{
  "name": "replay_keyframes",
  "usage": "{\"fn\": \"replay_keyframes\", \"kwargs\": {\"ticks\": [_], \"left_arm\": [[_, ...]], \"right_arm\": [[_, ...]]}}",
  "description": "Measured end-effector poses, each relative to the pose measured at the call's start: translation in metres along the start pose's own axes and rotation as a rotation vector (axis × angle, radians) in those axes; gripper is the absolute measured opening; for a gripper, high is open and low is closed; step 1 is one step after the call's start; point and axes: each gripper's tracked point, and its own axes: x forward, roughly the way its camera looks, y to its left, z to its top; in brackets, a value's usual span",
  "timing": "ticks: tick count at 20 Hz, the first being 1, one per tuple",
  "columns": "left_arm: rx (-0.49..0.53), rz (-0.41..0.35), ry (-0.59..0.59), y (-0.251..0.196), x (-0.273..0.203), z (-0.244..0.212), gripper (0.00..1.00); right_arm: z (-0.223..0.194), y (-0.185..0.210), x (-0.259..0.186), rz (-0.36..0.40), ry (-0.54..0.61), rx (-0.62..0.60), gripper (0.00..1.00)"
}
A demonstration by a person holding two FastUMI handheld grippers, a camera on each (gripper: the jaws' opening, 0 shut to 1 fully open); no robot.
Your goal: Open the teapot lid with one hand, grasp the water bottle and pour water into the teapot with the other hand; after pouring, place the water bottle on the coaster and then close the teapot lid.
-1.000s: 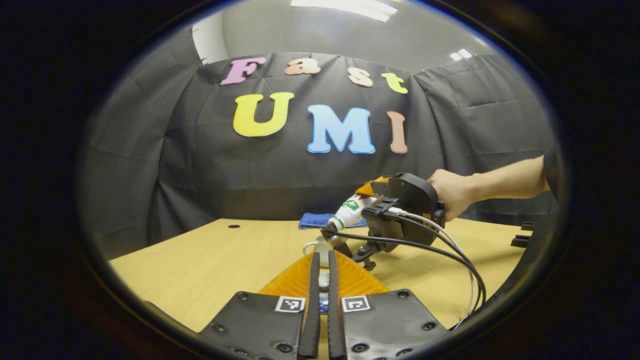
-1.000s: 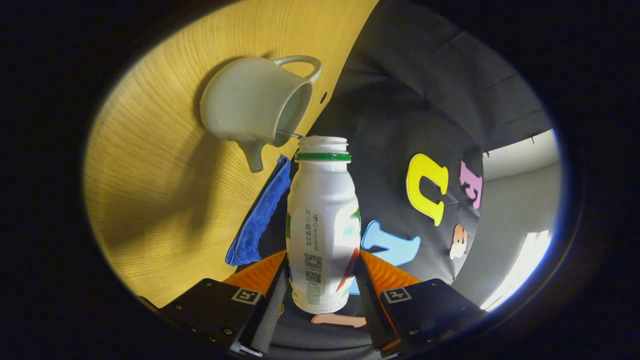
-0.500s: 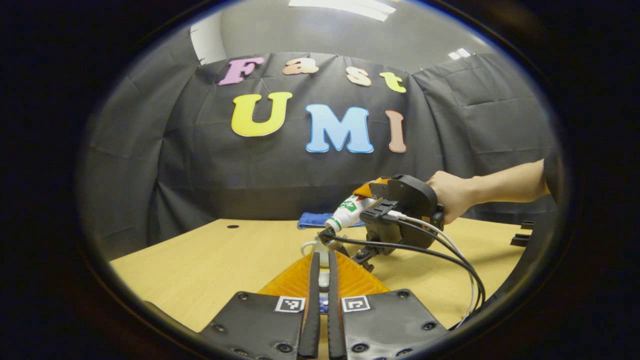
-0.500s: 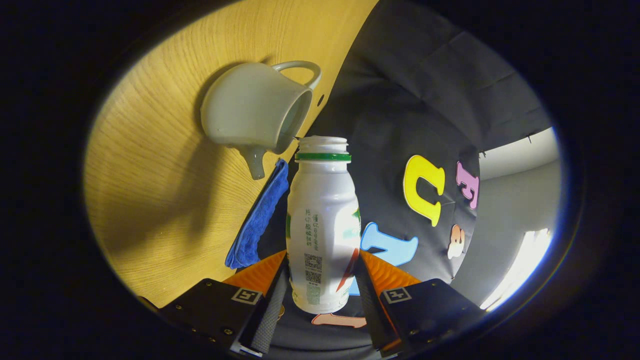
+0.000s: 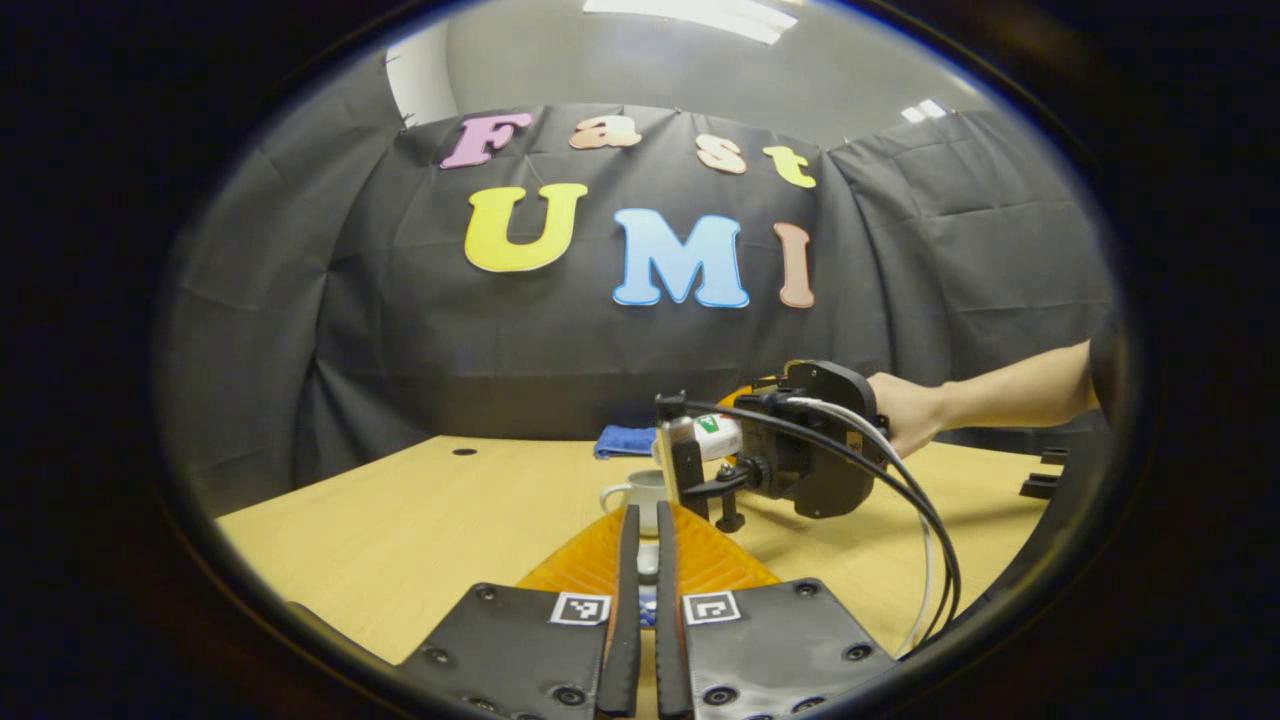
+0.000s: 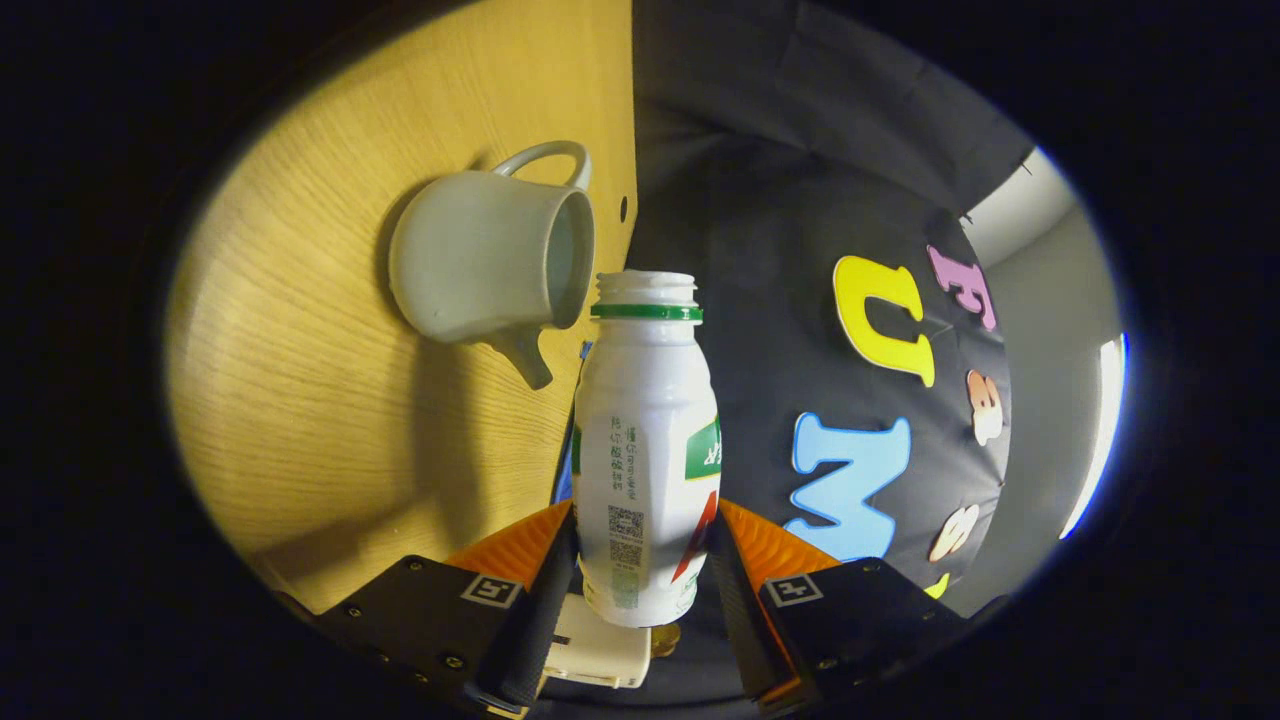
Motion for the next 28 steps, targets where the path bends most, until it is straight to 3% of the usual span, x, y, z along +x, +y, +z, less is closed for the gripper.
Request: {"fn": "replay_keyframes", "kwargs": {"ticks": [1,10,11,12,15,16,17,20,22,25,26,28], "left_arm": [[-0.002,0.000,-0.002,0.001,0.002,0.000,0.17],[-0.078,0.015,-0.039,0.019,0.044,0.025,0.17],[-0.088,0.020,-0.038,0.020,0.049,0.027,0.12],[-0.091,0.017,-0.039,0.019,0.055,0.029,0.17],[-0.058,0.018,-0.046,0.018,0.071,0.037,0.17],[-0.041,0.014,-0.048,0.016,0.079,0.039,0.12],[-0.022,0.007,-0.047,0.013,0.088,0.042,0.17],[0.028,-0.007,-0.034,0.009,0.122,0.044,0.17],[0.036,-0.020,-0.016,0.004,0.147,0.041,0.12],[0.002,-0.035,0.027,-0.003,0.185,0.029,0.17],[-0.008,-0.027,0.037,-0.002,0.194,0.025,0.12],[-0.024,-0.010,0.065,0.000,0.210,0.014,0.13]], "right_arm": [[0.000,0.003,0.000,0.012,-0.001,0.061,0.73],[0.003,-0.008,-0.011,0.069,-0.028,0.723,0.73],[0.001,-0.013,-0.019,0.070,-0.032,0.802,0.73],[-0.001,-0.019,-0.028,0.065,-0.043,0.877,0.73],[-0.018,-0.034,-0.055,0.053,-0.046,1.072,0.73],[-0.024,-0.034,-0.065,0.061,-0.047,1.144,0.73],[-0.030,-0.032,-0.075,0.075,-0.048,1.215,0.73],[-0.046,-0.030,-0.103,0.096,-0.078,1.413,0.73],[-0.065,-0.025,-0.117,0.085,-0.066,1.486,0.73],[-0.095,-0.021,-0.136,0.033,-0.035,1.495,0.73],[-0.102,-0.021,-0.140,0.018,-0.032,1.495,0.72],[-0.113,-0.021,-0.147,-0.005,-0.030,1.502,0.72]]}}
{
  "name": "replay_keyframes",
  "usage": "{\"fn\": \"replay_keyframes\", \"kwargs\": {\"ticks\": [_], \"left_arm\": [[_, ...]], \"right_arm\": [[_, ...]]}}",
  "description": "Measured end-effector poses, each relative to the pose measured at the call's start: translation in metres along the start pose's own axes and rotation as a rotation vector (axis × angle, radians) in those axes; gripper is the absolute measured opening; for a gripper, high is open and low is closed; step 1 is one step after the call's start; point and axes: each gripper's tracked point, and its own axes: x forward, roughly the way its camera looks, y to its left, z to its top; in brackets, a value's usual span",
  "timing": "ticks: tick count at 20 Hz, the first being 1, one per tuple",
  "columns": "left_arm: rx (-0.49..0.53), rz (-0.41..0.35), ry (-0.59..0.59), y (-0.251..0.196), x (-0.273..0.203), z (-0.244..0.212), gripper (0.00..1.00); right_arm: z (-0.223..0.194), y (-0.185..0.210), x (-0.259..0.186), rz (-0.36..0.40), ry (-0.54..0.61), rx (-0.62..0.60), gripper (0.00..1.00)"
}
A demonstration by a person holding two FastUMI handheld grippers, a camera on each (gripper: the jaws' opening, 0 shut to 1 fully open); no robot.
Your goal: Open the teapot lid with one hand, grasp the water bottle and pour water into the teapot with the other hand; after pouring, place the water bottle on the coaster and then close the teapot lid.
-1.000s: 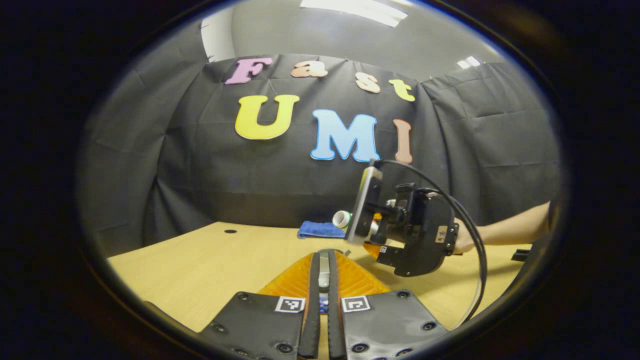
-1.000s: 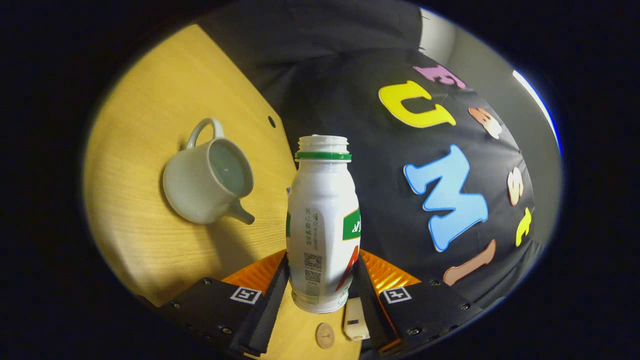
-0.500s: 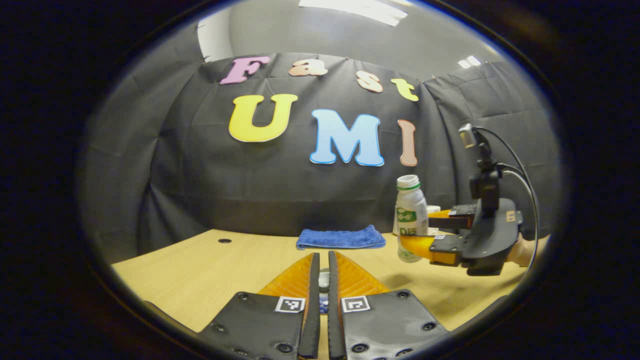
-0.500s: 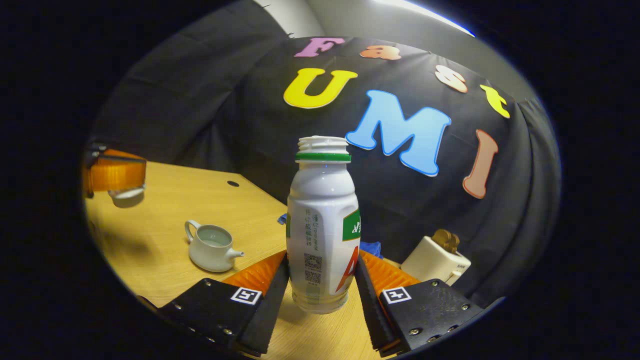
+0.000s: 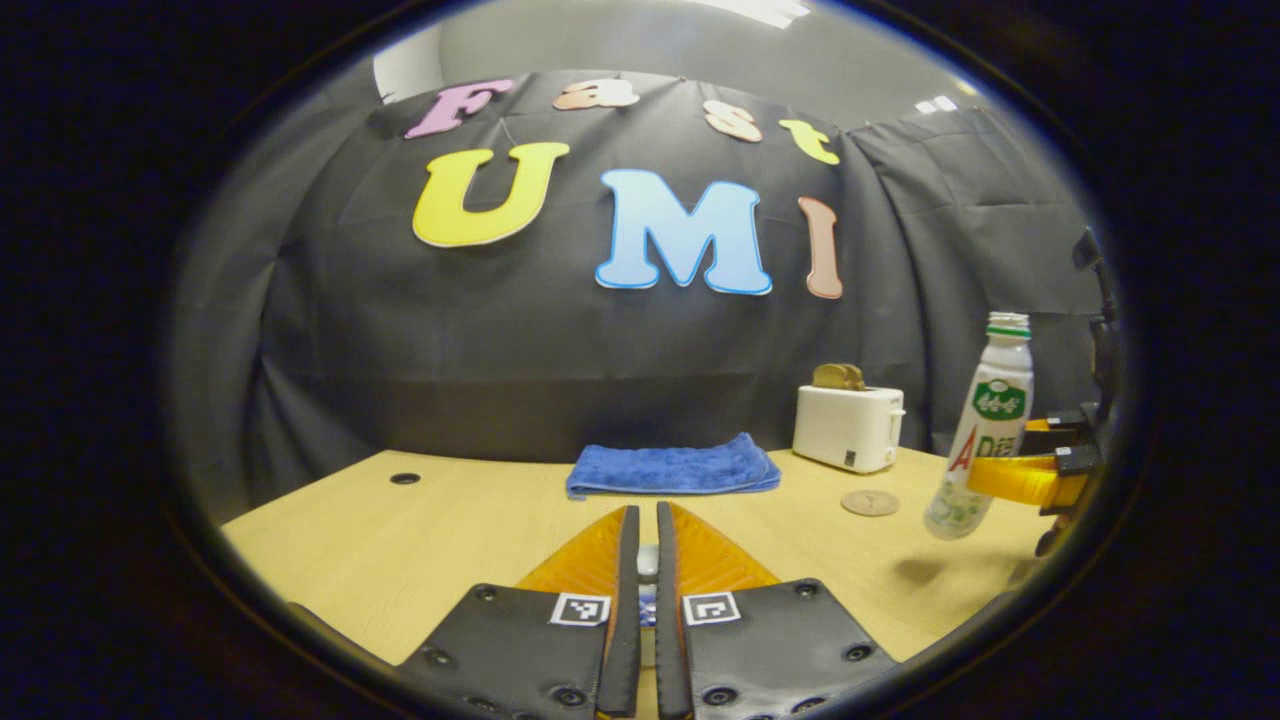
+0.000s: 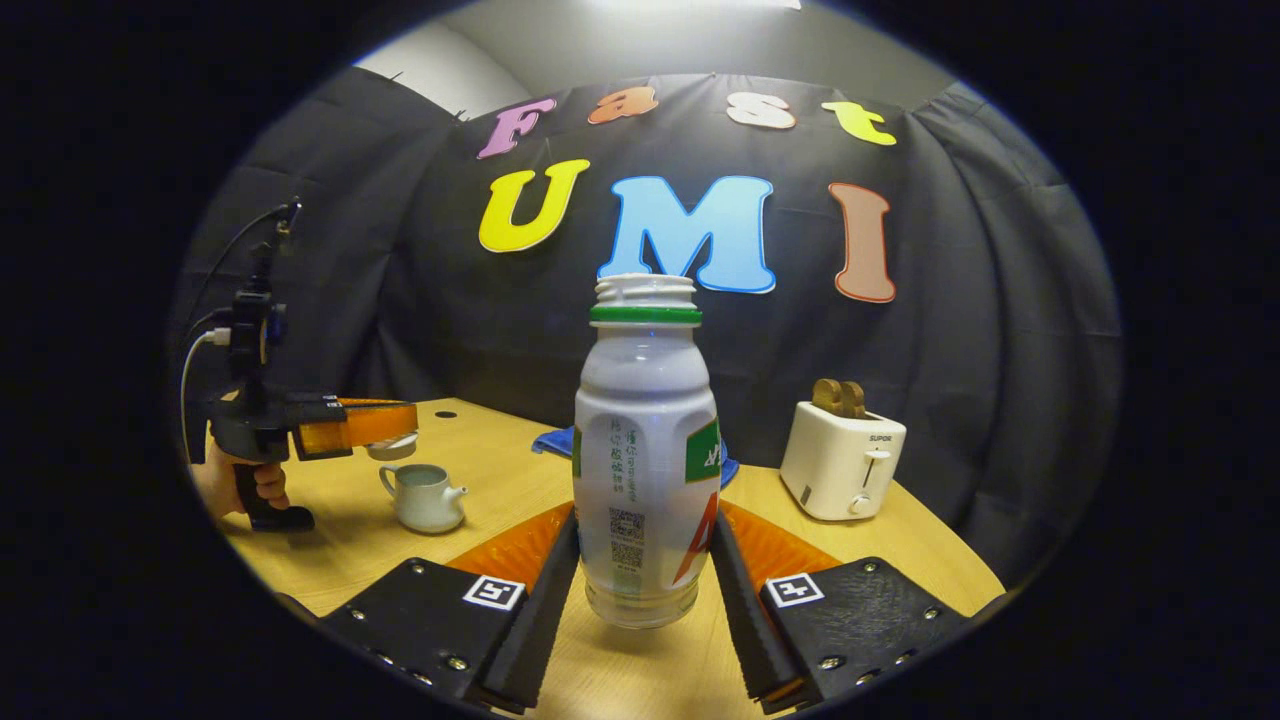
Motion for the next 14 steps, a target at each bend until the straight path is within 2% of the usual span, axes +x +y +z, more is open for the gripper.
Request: {"fn": "replay_keyframes", "kwargs": {"ticks": [2,3,4,6,9,10,11,13,14], "left_arm": [[0.003,0.010,0.025,0.001,0.013,-0.008,0.13],[0.014,0.018,0.036,0.002,0.018,-0.011,0.17],[0.023,0.023,0.052,0.004,0.021,-0.017,0.13],[0.016,0.026,0.083,0.004,0.026,-0.029,0.17],[0.018,0.032,0.080,0.003,0.026,-0.029,0.17],[0.012,0.032,0.081,0.002,0.025,-0.030,0.12],[0.007,0.031,0.083,0.002,0.024,-0.030,0.17],[-0.011,0.028,0.093,0.002,0.021,-0.034,0.17],[-0.022,0.028,0.103,0.003,0.021,-0.038,0.13]], "right_arm": [[0.000,-0.009,-0.006,-0.011,-0.007,0.014,0.73],[-0.001,-0.013,-0.006,-0.015,-0.008,0.021,0.73],[-0.001,-0.017,-0.007,-0.017,-0.008,0.027,0.73],[-0.003,-0.023,-0.009,-0.027,-0.006,0.036,0.73],[-0.008,-0.029,-0.009,-0.041,-0.002,0.041,0.73],[-0.008,-0.030,-0.010,-0.043,0.002,0.041,0.73],[-0.009,-0.031,-0.010,-0.046,0.001,0.044,0.73],[-0.008,-0.029,-0.009,-0.047,0.002,0.046,0.73],[-0.007,-0.029,-0.009,-0.050,0.000,0.045,0.73]]}}
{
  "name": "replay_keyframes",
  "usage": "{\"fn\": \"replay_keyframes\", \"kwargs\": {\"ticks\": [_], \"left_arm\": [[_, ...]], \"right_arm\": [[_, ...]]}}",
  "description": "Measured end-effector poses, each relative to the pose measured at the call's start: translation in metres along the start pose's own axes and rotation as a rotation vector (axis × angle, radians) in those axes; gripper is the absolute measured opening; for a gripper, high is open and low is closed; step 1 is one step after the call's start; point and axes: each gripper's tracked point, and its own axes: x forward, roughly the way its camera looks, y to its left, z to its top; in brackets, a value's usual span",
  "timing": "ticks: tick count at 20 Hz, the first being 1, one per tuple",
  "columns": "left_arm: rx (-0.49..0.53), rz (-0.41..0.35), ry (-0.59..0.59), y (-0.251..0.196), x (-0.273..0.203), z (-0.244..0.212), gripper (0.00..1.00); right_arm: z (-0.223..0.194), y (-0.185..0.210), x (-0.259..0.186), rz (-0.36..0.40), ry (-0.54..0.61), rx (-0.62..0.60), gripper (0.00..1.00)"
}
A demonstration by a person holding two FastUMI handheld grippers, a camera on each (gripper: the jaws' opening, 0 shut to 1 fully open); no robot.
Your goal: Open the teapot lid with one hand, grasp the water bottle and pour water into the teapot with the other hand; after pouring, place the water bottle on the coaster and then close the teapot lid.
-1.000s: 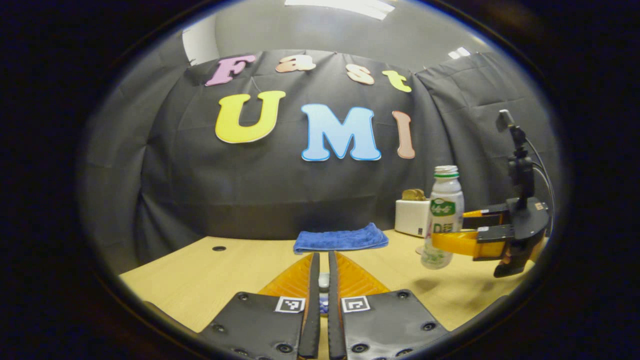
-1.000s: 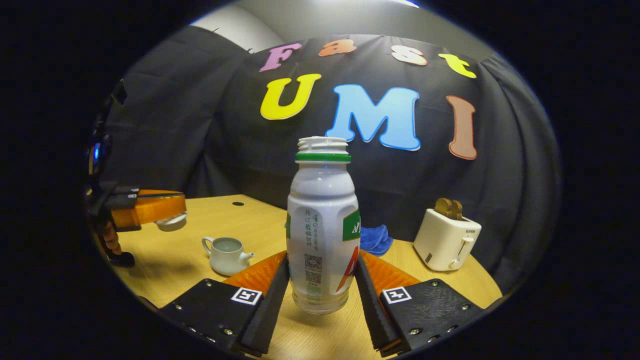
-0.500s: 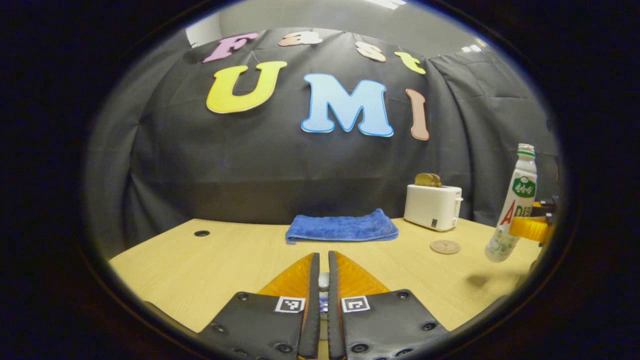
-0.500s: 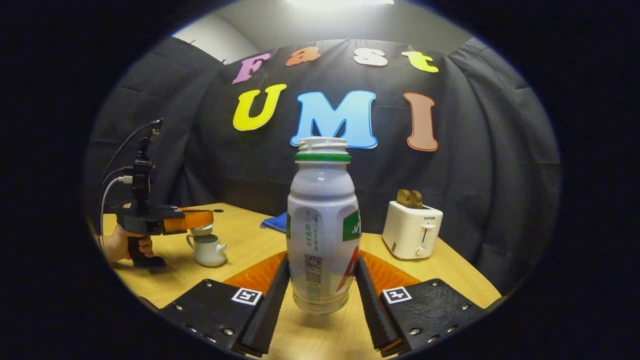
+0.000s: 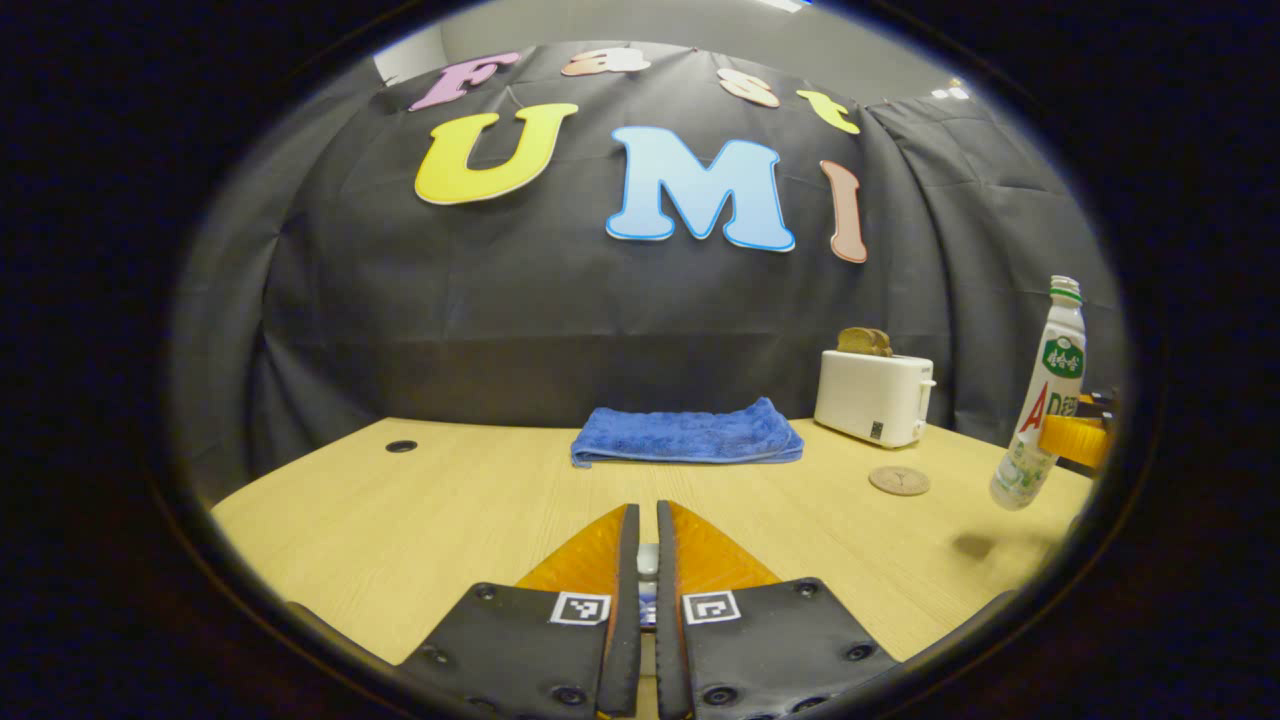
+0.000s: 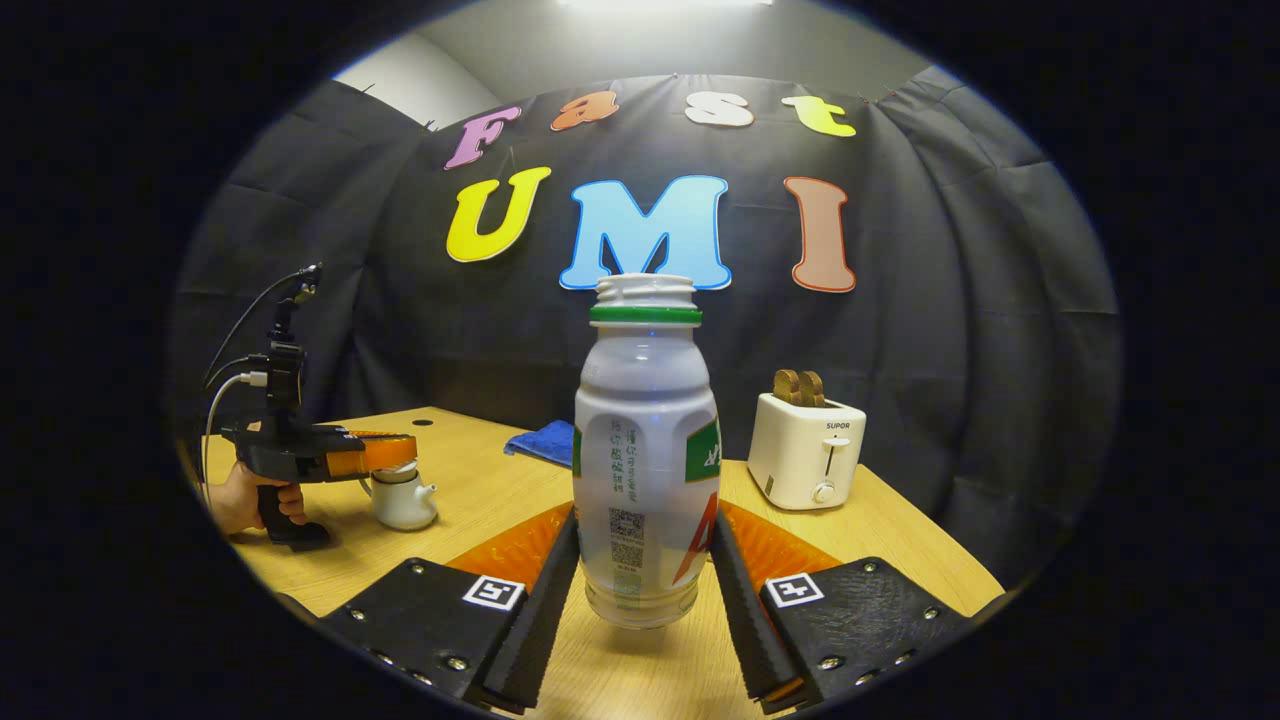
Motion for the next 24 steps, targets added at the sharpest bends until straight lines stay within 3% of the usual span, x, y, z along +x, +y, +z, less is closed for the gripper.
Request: {"fn": "replay_keyframes", "kwargs": {"ticks": [2,4,6,7,12,15,17,19,21,24], "left_arm": [[-0.009,-0.006,0.008,-0.001,0.000,-0.005,0.17],[0.001,0.000,0.003,-0.002,0.000,-0.005,0.13],[0.008,-0.008,-0.006,-0.004,0.002,-0.004,0.21],[0.006,-0.018,-0.016,-0.006,-0.002,-0.001,0.19],[0.001,-0.030,-0.087,-0.003,-0.014,0.017,0.74],[0.008,-0.003,-0.143,0.009,-0.026,0.034,0.74],[-0.020,-0.005,-0.192,0.011,-0.036,0.049,0.93],[-0.048,-0.016,-0.233,0.010,-0.043,0.060,0.94],[-0.062,-0.022,-0.258,0.010,-0.048,0.067,0.94],[-0.071,-0.020,-0.262,0.012,-0.048,0.065,0.94]], "right_arm": [[0.002,0.000,0.000,-0.003,-0.005,-0.006,0.73],[0.004,-0.001,0.003,-0.010,-0.008,-0.011,0.72],[0.003,-0.004,0.008,-0.020,-0.008,-0.003,0.73],[0.001,-0.006,0.010,-0.029,-0.005,0.004,0.72],[0.011,-0.035,0.042,-0.088,-0.012,0.090,0.73],[0.021,-0.061,0.072,-0.150,-0.031,0.142,0.72],[0.012,-0.083,0.096,-0.230,-0.014,0.139,0.72],[-0.006,-0.093,0.113,-0.279,0.030,0.170,0.72],[-0.018,-0.089,0.132,-0.274,0.072,0.199,0.73],[-0.027,-0.095,0.152,-0.307,0.107,0.143,0.72]]}}
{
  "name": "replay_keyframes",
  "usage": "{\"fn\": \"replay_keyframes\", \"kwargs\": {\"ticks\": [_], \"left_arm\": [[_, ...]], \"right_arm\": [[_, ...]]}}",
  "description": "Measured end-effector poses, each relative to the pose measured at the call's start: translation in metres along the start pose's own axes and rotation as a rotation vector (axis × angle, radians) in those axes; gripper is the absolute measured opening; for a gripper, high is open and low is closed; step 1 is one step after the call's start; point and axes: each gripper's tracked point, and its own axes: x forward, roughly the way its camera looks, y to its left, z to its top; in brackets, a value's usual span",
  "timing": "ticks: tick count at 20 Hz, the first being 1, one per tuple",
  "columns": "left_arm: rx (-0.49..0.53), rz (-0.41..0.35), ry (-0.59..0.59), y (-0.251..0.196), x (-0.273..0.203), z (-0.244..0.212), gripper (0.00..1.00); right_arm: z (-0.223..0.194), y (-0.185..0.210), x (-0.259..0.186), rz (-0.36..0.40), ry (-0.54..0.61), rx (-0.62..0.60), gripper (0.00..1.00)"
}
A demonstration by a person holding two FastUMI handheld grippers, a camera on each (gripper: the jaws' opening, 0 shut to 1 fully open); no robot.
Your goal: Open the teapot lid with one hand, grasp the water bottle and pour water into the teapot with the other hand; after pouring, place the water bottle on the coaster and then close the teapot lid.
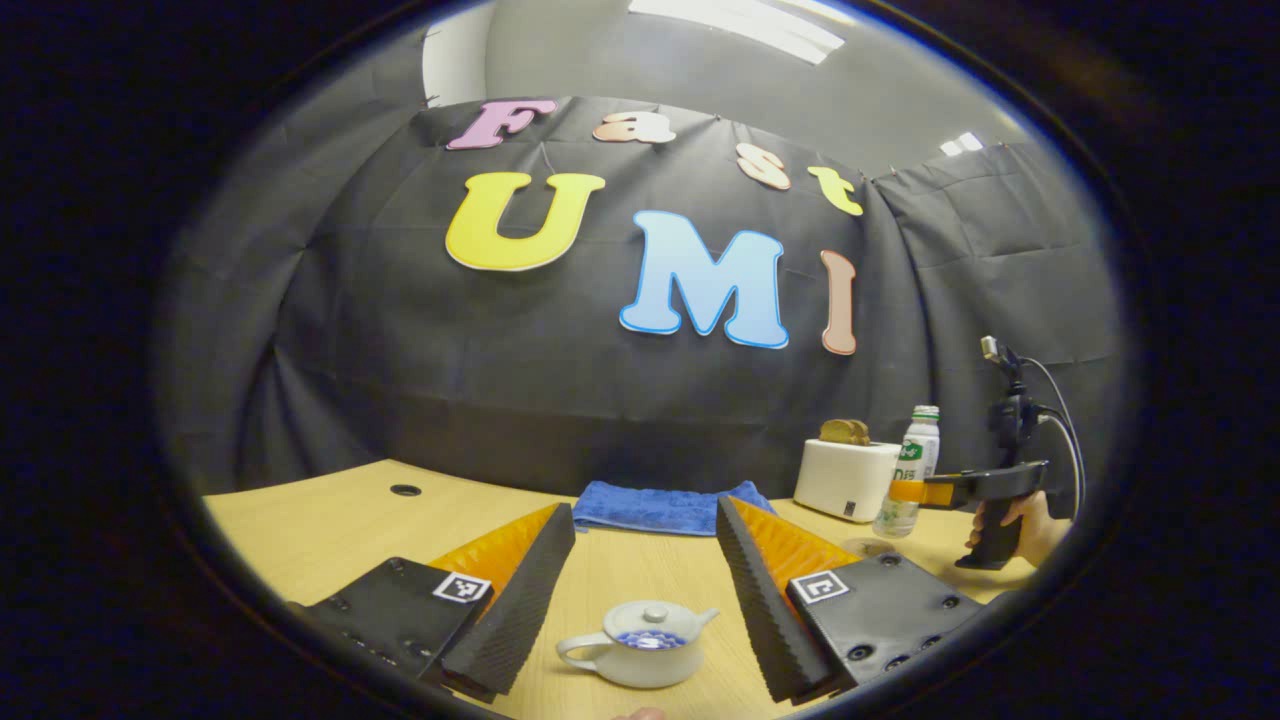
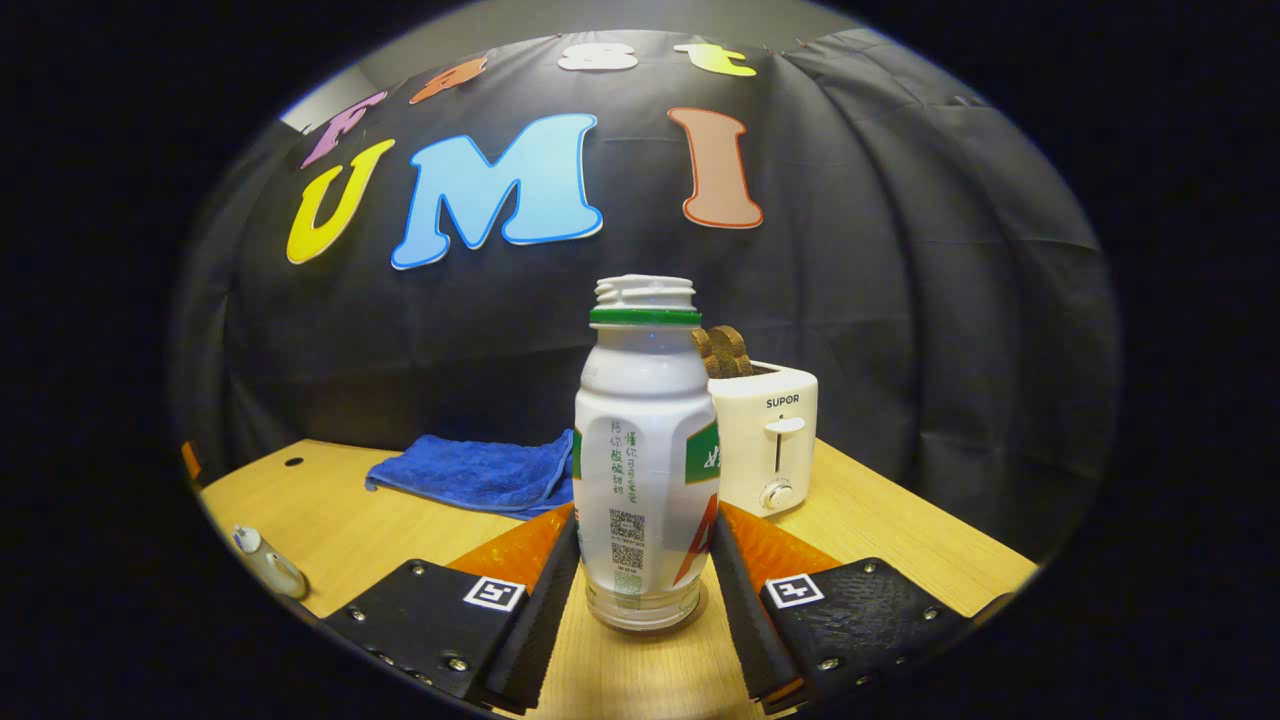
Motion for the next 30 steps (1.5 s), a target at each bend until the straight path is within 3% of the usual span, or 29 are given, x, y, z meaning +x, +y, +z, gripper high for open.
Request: {"fn": "replay_keyframes", "kwargs": {"ticks": [14,19,24,30], "left_arm": [[0.000,0.001,0.004,0.000,0.002,-0.004,0.94],[-0.002,-0.006,0.000,-0.002,0.001,-0.003,0.94],[0.008,-0.024,0.011,-0.009,0.002,-0.006,0.94],[-0.002,-0.055,0.076,-0.042,-0.020,-0.024,1.00]], "right_arm": [[-0.028,0.005,0.029,-0.015,0.051,-0.019,0.72],[-0.013,-0.002,0.019,-0.051,0.021,-0.039,0.91],[0.011,0.008,-0.026,-0.020,-0.044,-0.044,0.91],[0.013,0.021,-0.133,0.002,-0.124,-0.092,0.92]]}}
